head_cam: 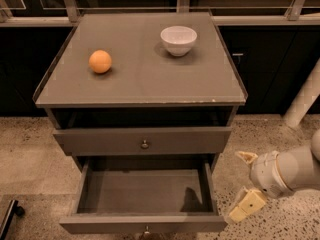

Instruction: Close middle drawer

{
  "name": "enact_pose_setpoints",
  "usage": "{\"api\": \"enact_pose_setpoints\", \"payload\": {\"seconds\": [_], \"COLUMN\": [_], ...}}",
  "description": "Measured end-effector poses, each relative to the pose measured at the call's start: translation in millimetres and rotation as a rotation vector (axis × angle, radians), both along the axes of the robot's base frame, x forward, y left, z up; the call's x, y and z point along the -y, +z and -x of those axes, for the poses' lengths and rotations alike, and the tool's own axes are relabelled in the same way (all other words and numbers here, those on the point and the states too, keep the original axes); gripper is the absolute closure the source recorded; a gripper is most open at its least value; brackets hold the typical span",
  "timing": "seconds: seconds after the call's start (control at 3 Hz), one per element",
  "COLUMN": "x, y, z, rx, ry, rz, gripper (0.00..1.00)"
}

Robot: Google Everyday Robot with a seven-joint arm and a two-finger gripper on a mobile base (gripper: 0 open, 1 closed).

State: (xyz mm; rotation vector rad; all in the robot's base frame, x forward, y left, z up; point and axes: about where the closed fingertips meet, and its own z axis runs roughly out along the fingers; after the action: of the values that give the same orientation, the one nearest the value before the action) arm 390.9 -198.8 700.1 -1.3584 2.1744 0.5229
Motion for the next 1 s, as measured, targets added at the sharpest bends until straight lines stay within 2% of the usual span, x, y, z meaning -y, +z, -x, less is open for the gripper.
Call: {"api": "enact_pose_setpoints", "payload": {"seconds": [0.33, 1.0], "x": [0.5, 0.4], "y": [-0.3, -0.2], "z": [-2.1, -2.0], "rx": [0.006, 0.006], "ry": [-0.005, -0.004], "rz": [0.004, 0.004], "gripper": [0.18, 0.65]}}
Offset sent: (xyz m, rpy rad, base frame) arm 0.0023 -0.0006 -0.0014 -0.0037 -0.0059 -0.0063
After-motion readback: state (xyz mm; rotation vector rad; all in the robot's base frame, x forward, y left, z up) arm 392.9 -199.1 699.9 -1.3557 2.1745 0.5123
